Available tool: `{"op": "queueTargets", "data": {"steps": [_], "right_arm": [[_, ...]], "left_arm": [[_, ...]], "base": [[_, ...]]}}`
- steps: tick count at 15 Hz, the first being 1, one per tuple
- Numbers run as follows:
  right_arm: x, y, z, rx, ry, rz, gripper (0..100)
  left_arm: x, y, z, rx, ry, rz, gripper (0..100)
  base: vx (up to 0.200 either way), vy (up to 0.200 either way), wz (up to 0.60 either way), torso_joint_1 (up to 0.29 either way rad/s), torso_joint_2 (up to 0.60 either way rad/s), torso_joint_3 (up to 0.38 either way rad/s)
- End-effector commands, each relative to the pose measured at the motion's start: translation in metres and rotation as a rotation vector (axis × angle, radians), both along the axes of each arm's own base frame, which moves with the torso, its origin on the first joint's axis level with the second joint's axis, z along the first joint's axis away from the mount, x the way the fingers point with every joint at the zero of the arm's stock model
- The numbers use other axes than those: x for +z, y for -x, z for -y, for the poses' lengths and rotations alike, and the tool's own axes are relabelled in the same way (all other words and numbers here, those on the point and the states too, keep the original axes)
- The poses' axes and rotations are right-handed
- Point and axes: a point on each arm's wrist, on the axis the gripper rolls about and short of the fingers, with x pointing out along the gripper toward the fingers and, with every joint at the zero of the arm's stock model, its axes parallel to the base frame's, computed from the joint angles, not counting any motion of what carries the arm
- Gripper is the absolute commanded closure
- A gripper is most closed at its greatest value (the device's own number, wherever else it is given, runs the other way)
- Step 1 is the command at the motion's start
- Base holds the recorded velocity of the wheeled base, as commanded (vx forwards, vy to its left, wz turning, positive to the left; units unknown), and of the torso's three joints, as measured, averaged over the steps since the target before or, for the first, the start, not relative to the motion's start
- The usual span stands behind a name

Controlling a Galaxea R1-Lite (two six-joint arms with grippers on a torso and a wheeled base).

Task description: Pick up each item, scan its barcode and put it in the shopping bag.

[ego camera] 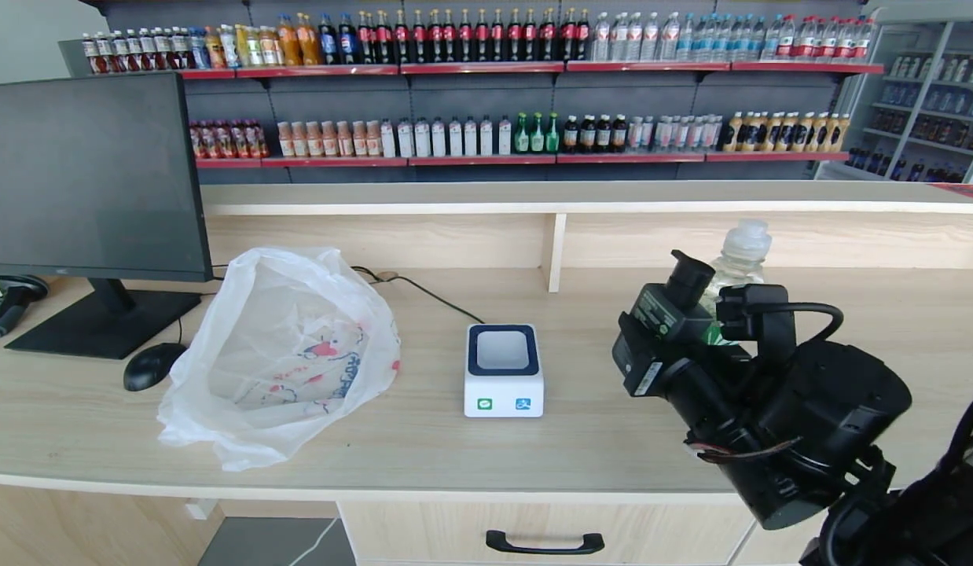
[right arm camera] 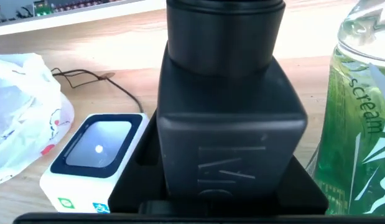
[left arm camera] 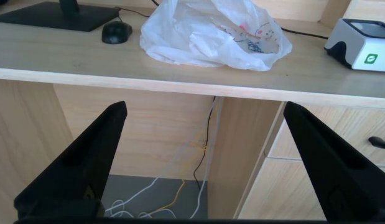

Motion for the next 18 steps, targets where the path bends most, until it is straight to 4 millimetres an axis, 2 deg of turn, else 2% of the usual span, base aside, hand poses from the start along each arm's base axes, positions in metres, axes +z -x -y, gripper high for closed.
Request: {"op": "queueTargets", "data": {"steps": [1,6,9,11,18], "right_arm": [[0.017,0.024,0.003,0.045,-0.032,0.037,100],[0.035,0.062,0.031,0.057,-0.064,0.078,100],[0.042,0.069,0.037,0.057,-0.084,0.102,100],[0.044,0.071,0.037,0.068,-0.09,0.111,100],[0.042,0.09,0.016,0.21,-0.096,0.096,100]], "left_arm": [[0.0,0.0,0.0,0.001,0.0,0.0,0],[0.0,0.0,0.0,0.001,0.0,-0.001,0],[0.0,0.0,0.0,0.001,0.0,0.0,0],[0.0,0.0,0.0,0.001,0.0,0.0,0],[0.0,0.0,0.0,0.001,0.0,0.0,0]], "base": [[0.0,0.0,0.0,0.0,0.0,0.0],[0.0,0.0,0.0,0.0,0.0,0.0],[0.0,0.0,0.0,0.0,0.0,0.0],[0.0,0.0,0.0,0.0,0.0,0.0],[0.0,0.0,0.0,0.0,0.0,0.0]]}}
